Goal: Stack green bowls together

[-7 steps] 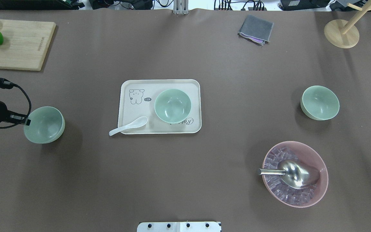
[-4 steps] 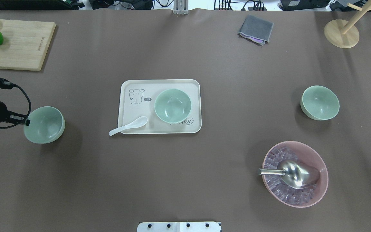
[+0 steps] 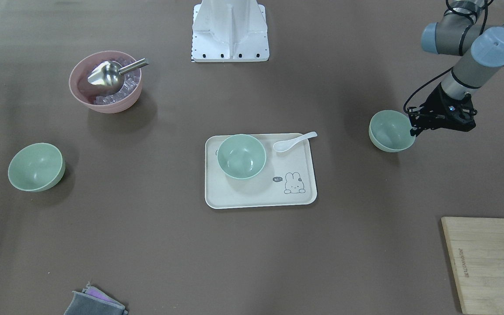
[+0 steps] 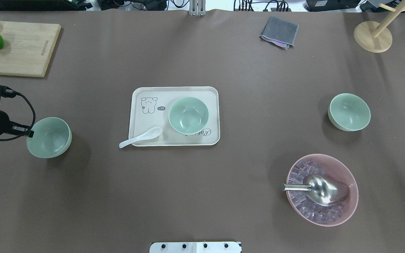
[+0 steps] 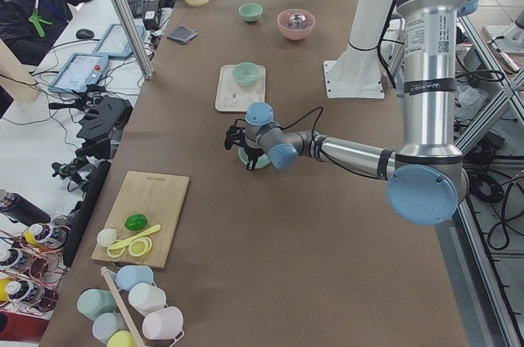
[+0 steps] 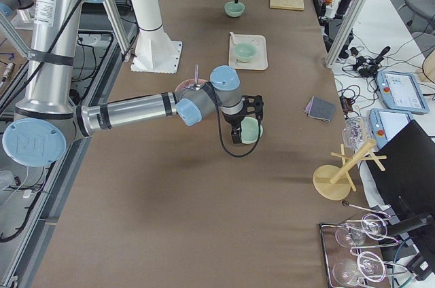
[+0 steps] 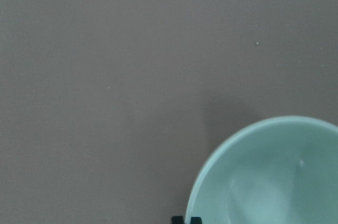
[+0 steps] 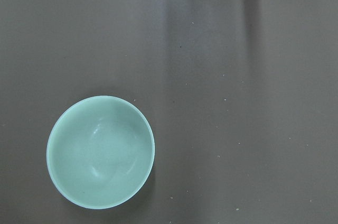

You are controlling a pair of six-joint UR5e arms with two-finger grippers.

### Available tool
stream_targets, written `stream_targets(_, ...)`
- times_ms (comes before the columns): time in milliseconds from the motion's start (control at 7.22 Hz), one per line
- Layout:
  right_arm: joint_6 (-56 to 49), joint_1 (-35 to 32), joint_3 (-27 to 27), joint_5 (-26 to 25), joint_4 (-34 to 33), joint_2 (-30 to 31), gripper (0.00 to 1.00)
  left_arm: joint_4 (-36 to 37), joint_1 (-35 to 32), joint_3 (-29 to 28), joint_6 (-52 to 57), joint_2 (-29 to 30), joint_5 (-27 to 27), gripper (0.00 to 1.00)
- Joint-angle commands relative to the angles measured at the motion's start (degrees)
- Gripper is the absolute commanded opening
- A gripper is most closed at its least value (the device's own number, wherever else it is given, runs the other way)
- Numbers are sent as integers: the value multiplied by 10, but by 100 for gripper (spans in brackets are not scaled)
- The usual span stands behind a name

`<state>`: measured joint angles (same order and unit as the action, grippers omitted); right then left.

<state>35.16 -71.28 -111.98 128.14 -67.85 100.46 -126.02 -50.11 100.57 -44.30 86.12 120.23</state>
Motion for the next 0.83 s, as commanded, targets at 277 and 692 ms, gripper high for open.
stream_targets(277, -5, 0, 1, 1, 0, 1, 100, 128, -6, 80, -1, 39, 40, 0)
stream_targets(692, -3, 1, 6, 2, -2, 1, 100, 339, -2, 101, -24, 216, 39, 0)
